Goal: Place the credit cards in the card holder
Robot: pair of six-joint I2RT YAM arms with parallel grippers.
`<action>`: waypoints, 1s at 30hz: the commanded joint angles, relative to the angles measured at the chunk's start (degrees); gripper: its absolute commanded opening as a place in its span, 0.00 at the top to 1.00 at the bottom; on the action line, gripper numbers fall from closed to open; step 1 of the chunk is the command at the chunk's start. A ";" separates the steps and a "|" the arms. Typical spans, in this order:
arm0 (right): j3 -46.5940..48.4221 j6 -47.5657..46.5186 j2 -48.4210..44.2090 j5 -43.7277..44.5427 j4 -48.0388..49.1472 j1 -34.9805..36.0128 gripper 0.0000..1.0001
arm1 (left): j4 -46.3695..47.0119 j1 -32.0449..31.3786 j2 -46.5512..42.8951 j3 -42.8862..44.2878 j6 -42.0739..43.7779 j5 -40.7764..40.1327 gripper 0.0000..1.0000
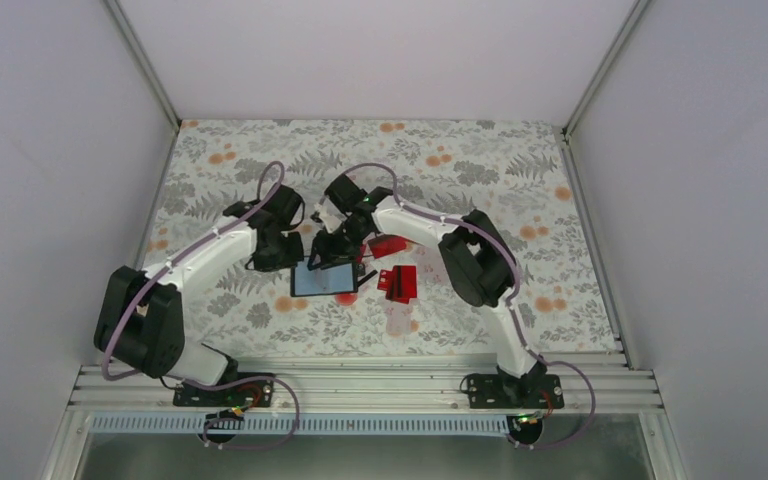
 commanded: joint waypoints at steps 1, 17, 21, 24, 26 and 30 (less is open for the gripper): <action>3.64 -0.25 3.53 -2.53 -0.43 1.78 0.63 | -2.71 1.05 -2.80 0.42 -0.79 -2.14 0.82; 11.92 -1.82 4.44 -5.90 -0.96 2.57 0.56 | -3.87 2.61 -8.41 1.33 0.62 -1.94 0.82; 11.71 -3.68 -0.41 4.32 -5.67 1.98 0.56 | -2.75 2.65 -10.69 2.48 1.74 -1.55 0.78; 8.10 -4.53 -5.61 14.76 -9.85 1.29 0.55 | 1.49 2.52 -13.71 2.06 4.87 1.54 0.71; 4.32 -4.11 -9.27 20.67 -11.56 0.53 0.55 | 3.32 2.54 -14.98 1.81 7.01 3.33 0.65; -4.13 -1.55 -17.58 31.36 -14.06 -0.57 0.52 | 5.47 1.57 -15.25 2.50 11.44 5.77 0.55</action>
